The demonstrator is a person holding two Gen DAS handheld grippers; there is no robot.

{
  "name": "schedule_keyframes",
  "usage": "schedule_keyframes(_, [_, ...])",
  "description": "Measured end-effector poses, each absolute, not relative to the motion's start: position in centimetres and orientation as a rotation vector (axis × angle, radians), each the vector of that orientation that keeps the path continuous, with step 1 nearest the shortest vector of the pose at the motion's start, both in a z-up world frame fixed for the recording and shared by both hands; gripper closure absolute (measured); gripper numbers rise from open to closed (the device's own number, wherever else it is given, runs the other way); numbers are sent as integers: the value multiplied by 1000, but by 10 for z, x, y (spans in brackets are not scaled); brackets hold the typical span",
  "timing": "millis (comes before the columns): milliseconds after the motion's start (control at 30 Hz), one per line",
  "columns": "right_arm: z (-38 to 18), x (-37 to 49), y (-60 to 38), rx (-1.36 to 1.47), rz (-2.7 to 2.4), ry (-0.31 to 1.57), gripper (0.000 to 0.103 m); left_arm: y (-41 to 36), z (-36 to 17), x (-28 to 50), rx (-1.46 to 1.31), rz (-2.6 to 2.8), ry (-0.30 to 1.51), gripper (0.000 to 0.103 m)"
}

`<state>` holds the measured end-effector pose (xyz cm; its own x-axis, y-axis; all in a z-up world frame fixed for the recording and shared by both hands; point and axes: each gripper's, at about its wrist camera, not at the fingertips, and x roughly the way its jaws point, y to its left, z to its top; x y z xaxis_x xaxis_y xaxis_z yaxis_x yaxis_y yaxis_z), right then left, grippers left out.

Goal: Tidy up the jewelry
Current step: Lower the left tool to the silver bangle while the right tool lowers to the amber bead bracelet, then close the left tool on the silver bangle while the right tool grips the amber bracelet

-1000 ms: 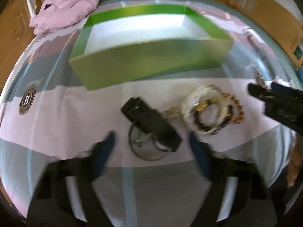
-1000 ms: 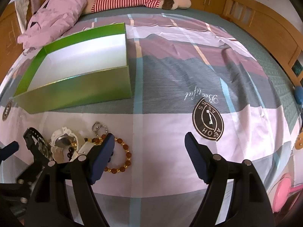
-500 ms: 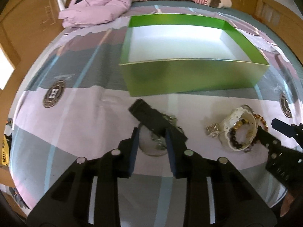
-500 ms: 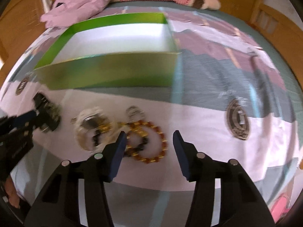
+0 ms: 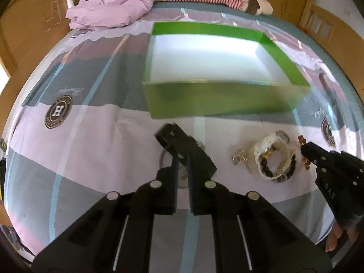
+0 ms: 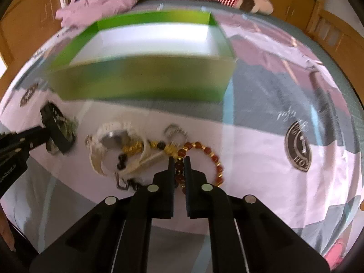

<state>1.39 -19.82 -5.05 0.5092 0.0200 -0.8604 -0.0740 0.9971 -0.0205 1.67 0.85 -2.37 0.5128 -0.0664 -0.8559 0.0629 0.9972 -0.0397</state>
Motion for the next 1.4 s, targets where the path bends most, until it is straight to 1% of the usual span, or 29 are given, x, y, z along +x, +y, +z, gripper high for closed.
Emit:
schedule_keyframes(200, [-35,12,-208,-23,52,991,96,40,-15,29,-58,-14,1043,96])
schedule_keyframes(600, [-21,7,-219,29,72,949,96,51,-28,36,-116,-30,1100,95])
schedule_keyframes(667, [-16,6,-221,42,76,933,96,59,-26,38,-147,-26,1097,90])
schedule_keyframes(700, [-15,7,-221,42,75,932,96,63,-25,39,-160,-18,1094,80])
schedule_keyframes(733, [-15,7,-222,41,72,934,96,66,-24,40,-170,-9,1093,66])
schedule_keyframes(800, [-17,8,-224,56,68,947,96,75,-25,42,-206,5,1093,56])
schedule_keyframes(967, [-22,8,-223,57,76,970,96,77,-37,52,-305,-57,1128,56])
schedule_keyframes(1167, [-27,8,-216,39,85,982,96,62,-54,69,-394,-167,1169,46])
schedule_keyframes(1400, [-31,7,-208,15,99,990,96,60,-58,68,-432,-173,1170,44])
